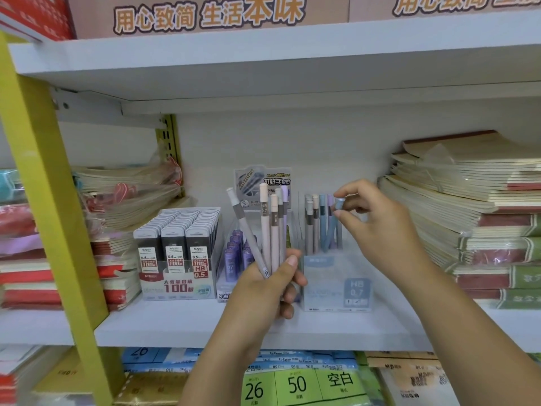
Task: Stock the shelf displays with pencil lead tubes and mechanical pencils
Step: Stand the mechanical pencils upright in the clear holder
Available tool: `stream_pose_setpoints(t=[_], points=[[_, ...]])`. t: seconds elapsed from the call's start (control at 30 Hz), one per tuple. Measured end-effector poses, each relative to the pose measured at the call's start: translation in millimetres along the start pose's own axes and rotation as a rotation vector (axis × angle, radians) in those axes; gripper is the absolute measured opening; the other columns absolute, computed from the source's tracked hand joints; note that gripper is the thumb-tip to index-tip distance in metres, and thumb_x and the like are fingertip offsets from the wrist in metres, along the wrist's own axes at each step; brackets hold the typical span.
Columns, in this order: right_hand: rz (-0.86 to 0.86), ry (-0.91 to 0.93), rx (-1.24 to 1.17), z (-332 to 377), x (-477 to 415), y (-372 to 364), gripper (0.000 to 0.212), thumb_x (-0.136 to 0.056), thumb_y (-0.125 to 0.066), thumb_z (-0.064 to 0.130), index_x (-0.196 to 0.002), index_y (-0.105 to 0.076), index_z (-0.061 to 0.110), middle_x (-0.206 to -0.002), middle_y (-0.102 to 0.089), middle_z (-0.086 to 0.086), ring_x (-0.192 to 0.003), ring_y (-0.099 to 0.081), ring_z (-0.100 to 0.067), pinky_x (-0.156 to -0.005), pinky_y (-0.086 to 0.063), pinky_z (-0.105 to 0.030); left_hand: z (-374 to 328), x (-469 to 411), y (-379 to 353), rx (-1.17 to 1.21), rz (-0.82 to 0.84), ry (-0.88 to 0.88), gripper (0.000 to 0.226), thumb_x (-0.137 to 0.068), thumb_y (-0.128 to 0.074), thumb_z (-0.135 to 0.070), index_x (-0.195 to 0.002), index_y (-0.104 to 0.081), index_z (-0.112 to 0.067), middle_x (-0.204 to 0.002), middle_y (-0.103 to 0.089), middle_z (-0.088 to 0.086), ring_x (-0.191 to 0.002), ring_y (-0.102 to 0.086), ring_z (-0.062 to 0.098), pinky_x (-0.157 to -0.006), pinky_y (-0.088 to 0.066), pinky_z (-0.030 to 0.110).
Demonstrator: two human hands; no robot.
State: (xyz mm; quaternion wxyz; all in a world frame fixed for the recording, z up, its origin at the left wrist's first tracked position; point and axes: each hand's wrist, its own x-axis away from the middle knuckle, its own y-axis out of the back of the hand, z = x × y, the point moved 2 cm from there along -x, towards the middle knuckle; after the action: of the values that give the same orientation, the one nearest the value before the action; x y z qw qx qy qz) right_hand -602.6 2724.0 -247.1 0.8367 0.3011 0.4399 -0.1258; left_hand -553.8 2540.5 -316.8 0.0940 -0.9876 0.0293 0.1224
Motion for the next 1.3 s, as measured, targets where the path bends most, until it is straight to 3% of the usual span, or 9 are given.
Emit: stream_pose_setpoints(t=[0.37, 0.5, 0.6, 0.83, 0.93, 1.0, 1.07, 1.17, 1.3], points=[[-0.052, -0.056, -0.010, -5.0, -3.2, -5.7, 0.023, -0.087, -0.069, 0.024, -0.101, -0.061, 0.040, -0.085, -0.067, 0.011, -0.086, -0.060, 0.001, -0.068, -0.037, -0.005, 4.1, -0.3, 3.1, 0.022, 0.017, -0.005, 0.016, -0.099, -0.059, -0.025, -0.106, -0.073, -0.023, -0.074, -0.065, 0.000, -0.052, -0.047, 0.008, -0.046, -0.039, 0.020], [0.063, -0.016, 0.274, -8.8, -6.4, -6.9, 0.039, -0.092, -0.061, 0.024, -0.129, -0.055, 0.035, -0.119, -0.060, 0.005, -0.117, -0.037, -0.010, -0.087, -0.026, -0.015, 4.8, -0.9, 2.7, 0.035, 0.022, -0.006, 0.016, -0.099, -0.059, -0.025, -0.107, -0.072, -0.024, -0.073, -0.066, 0.000, -0.052, -0.046, 0.008, -0.045, -0.038, 0.020], [0.207, -0.087, 0.472, -12.8, -9.3, -5.3, 0.046, -0.095, -0.054, 0.035, -0.139, -0.042, 0.043, -0.148, -0.036, 0.002, -0.135, -0.018, -0.018, -0.107, -0.024, -0.034, 5.6, -1.9, 2.0, 0.038, 0.026, -0.002, 0.016, -0.099, -0.059, -0.025, -0.107, -0.072, -0.023, -0.073, -0.066, -0.001, -0.052, -0.046, 0.008, -0.045, -0.038, 0.020], [0.353, -0.222, 0.279, -14.8, -8.0, -10.4, 0.048, -0.097, -0.047, 0.040, -0.142, -0.033, 0.049, -0.157, -0.019, 0.005, -0.143, -0.006, -0.011, -0.114, -0.016, -0.036, 6.9, -1.6, 4.8, 0.036, 0.042, -0.001, 0.017, -0.098, -0.059, -0.026, -0.100, -0.077, -0.029, -0.074, -0.065, 0.000, -0.052, -0.046, 0.008, -0.045, -0.038, 0.020], [0.155, -0.132, 0.197, -5.7, -7.4, -1.4, 0.041, -0.098, -0.051, 0.031, -0.138, -0.048, 0.035, -0.150, -0.034, 0.005, -0.140, -0.017, -0.010, -0.109, -0.014, -0.024, 5.0, 0.7, 8.4, 0.013, 0.065, -0.001, 0.018, -0.099, -0.059, -0.027, -0.102, -0.076, -0.031, -0.076, -0.065, -0.001, -0.053, -0.044, 0.007, -0.046, -0.036, 0.020], [0.032, -0.043, 0.135, 6.8, -8.8, 9.4, 0.029, -0.095, -0.055, 0.028, -0.123, -0.062, 0.033, -0.133, -0.053, 0.010, -0.128, -0.040, -0.007, -0.104, -0.027, -0.018, 1.2, 2.8, 9.2, 0.024, 0.109, -0.004, 0.019, -0.098, -0.059, -0.027, -0.107, -0.075, -0.032, -0.076, -0.064, -0.001, -0.053, -0.042, 0.007, -0.045, -0.034, 0.020], [0.104, -0.069, -0.107, 21.5, -6.5, 13.5, 0.023, -0.093, -0.060, 0.027, -0.110, -0.066, 0.041, -0.110, -0.067, 0.018, -0.105, -0.059, 0.001, -0.092, -0.045, -0.019, -4.2, 5.4, 7.0, 0.047, 0.166, -0.018, 0.019, -0.096, -0.063, -0.030, -0.112, -0.072, -0.035, -0.075, -0.063, -0.002, -0.052, -0.040, 0.007, -0.044, -0.032, 0.018], [0.324, -0.147, -0.454, 40.7, 4.9, 2.1, 0.033, -0.090, -0.063, 0.023, -0.116, -0.058, 0.043, -0.095, -0.074, 0.010, -0.094, -0.067, -0.005, -0.085, -0.051, -0.023, -8.5, 8.6, -0.7, 0.050, 0.242, -0.023, 0.024, -0.089, -0.065, -0.036, -0.112, -0.070, -0.039, -0.074, -0.061, -0.003, -0.051, -0.038, 0.006, -0.043, -0.030, 0.016], [0.267, -0.230, -0.703, 46.9, 10.5, -5.5, 0.033, -0.089, -0.064, 0.007, -0.113, -0.059, 0.030, -0.080, -0.073, -0.001, -0.067, -0.067, -0.010, -0.059, -0.050, -0.017, -8.0, 11.1, -8.3, 0.035, 0.286, -0.011, 0.023, -0.089, -0.068, -0.039, -0.112, -0.071, -0.037, -0.075, -0.060, -0.001, -0.051, -0.038, 0.006, -0.043, -0.029, 0.016]])
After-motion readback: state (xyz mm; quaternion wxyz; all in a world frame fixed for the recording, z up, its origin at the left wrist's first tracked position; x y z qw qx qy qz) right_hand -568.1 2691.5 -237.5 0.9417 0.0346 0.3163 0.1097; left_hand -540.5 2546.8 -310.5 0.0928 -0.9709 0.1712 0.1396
